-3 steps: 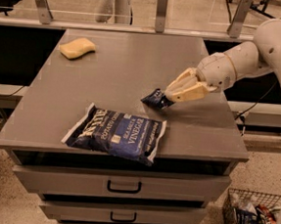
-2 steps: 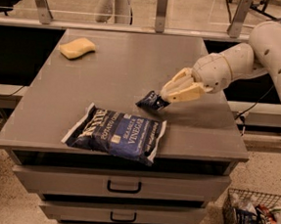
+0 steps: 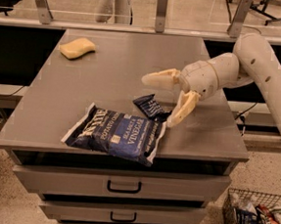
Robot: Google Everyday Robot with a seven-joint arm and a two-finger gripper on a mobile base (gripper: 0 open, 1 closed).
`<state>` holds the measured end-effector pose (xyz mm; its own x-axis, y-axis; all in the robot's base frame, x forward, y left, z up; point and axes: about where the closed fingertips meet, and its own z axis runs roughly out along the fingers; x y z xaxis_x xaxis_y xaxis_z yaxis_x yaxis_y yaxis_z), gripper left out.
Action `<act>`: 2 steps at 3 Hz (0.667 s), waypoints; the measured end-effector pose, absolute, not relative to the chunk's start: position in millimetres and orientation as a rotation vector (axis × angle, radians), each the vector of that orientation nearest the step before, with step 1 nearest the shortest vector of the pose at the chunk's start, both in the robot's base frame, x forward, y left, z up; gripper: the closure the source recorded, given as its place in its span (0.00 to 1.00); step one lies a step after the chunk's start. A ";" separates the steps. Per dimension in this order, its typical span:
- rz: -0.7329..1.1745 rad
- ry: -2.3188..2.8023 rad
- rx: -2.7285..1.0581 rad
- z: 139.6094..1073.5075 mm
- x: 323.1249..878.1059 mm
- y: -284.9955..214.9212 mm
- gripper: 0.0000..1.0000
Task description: Move rxbar blueberry near blue chip bag
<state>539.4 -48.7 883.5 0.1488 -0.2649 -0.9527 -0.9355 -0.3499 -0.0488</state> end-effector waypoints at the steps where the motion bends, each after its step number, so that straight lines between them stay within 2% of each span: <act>1: 1.214 1.170 -1.736 882.5 539.4 -47.0 0.00; 2: 1.080 1.278 -1.708 884.0 555.6 -72.3 0.00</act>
Offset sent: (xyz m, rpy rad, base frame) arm 0.0431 -0.0934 0.0054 -0.2194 -0.1193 -0.3399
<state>555.6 -72.3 884.0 0.1517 -0.3532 -0.9232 -0.9692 -0.2367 -0.0687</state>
